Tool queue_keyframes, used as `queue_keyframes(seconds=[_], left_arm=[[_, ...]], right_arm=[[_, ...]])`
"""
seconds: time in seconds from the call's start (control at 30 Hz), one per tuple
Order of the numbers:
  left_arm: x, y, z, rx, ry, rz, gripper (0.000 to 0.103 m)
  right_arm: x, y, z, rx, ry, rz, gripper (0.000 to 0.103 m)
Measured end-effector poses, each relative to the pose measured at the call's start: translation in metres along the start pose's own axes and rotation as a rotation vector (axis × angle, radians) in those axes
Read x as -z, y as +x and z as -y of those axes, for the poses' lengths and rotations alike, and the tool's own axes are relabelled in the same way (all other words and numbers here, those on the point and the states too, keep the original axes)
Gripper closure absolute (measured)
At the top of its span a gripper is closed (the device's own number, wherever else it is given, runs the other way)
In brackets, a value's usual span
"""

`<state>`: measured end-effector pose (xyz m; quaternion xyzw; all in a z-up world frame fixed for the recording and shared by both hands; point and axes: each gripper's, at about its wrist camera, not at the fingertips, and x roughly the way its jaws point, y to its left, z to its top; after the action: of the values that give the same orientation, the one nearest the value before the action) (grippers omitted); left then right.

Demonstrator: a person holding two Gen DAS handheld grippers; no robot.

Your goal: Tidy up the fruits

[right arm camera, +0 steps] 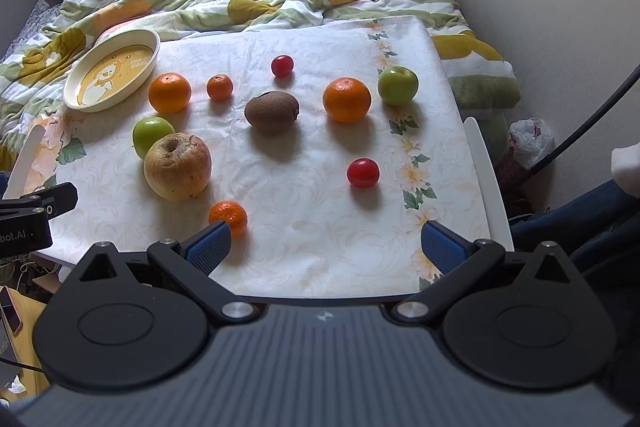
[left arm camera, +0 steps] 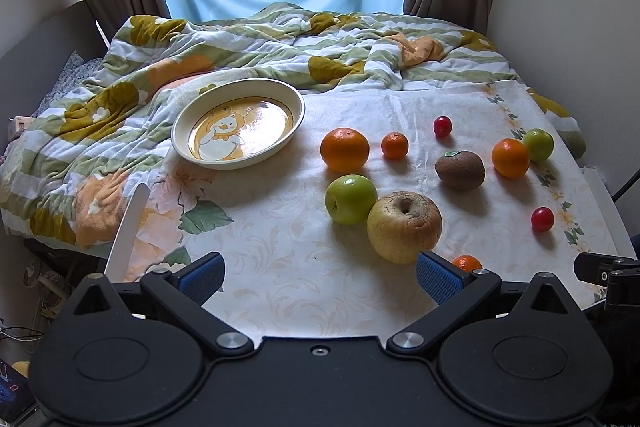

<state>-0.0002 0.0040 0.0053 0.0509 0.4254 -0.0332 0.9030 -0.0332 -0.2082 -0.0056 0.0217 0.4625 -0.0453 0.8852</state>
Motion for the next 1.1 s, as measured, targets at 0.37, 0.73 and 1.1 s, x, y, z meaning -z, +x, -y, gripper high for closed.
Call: queue_keyframes(seconds=[0.37, 0.73, 1.1], left_arm=[[-0.008, -0.005, -0.005, 0.019, 0.022, 0.004, 0.0], [-0.015, 0.022, 0.02, 0.062, 0.024, 0.033, 0.0], [0.002, 0.073, 0.067, -0.034, 0.022, 0.005, 0.0]], right_arm=[[-0.002, -0.004, -0.002, -0.011, 0.009, 0.009, 0.0], [-0.004, 0.008, 0.014, -0.019, -0.021, 0.045, 0.0], [-0.003, 0.061, 0.045, -0.083, -0.186, 0.087, 0.0]])
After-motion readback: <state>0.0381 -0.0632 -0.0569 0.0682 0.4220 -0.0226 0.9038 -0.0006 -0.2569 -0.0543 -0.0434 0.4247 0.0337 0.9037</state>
